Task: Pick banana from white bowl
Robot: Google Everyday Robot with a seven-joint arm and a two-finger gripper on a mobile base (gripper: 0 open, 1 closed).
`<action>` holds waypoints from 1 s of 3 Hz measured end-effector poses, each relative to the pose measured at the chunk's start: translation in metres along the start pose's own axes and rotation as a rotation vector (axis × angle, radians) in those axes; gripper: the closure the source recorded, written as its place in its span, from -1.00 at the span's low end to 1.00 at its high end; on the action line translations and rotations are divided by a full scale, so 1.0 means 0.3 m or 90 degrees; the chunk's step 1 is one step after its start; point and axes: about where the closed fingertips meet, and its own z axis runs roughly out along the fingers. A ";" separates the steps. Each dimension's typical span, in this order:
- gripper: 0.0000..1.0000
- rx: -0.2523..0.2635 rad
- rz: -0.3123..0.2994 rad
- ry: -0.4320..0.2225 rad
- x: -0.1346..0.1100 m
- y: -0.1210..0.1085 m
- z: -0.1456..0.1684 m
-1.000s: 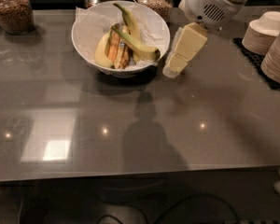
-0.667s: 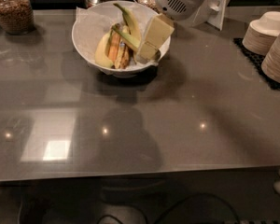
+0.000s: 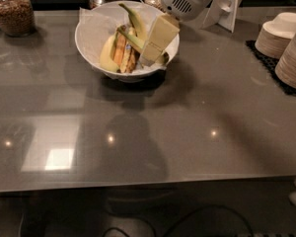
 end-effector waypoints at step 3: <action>-0.62 0.043 0.011 -0.014 -0.140 -0.176 0.267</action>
Offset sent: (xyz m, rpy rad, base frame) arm 0.1110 0.0538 -0.0235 0.0323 -0.0894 -0.0350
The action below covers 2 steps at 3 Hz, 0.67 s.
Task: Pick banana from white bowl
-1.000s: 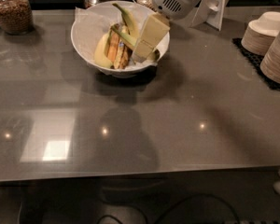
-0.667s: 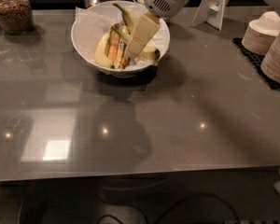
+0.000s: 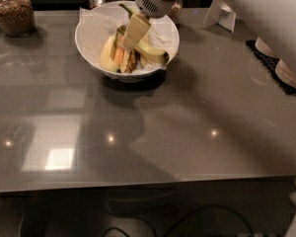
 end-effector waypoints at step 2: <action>-0.08 0.001 0.038 0.060 0.074 -0.029 0.124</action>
Offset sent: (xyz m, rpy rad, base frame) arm 0.0313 -0.0221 -0.0553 -0.0752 0.0948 -0.1428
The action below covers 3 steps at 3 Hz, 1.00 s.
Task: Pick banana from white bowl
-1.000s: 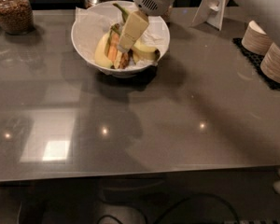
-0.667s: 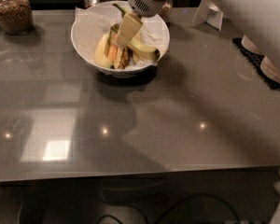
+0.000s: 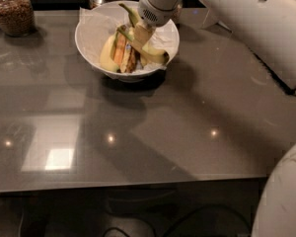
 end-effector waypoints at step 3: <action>-0.06 -0.015 0.054 0.088 0.113 -0.012 0.141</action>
Offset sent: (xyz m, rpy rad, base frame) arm 0.0183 -0.0284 -0.0519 -0.0732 0.1123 -0.1381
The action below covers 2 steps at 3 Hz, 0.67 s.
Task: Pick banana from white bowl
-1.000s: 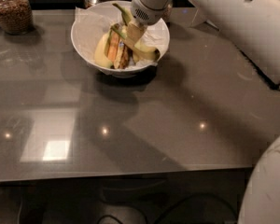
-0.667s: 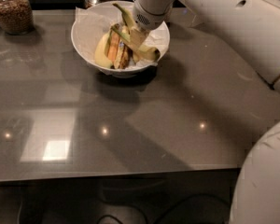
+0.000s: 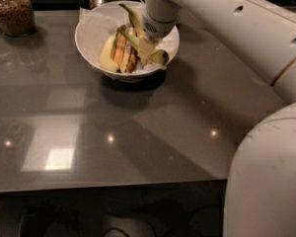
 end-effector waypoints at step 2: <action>0.33 -0.027 0.005 0.023 0.001 0.025 0.071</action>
Offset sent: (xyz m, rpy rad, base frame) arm 0.0046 0.0112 -0.0266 -0.0049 0.0766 0.0016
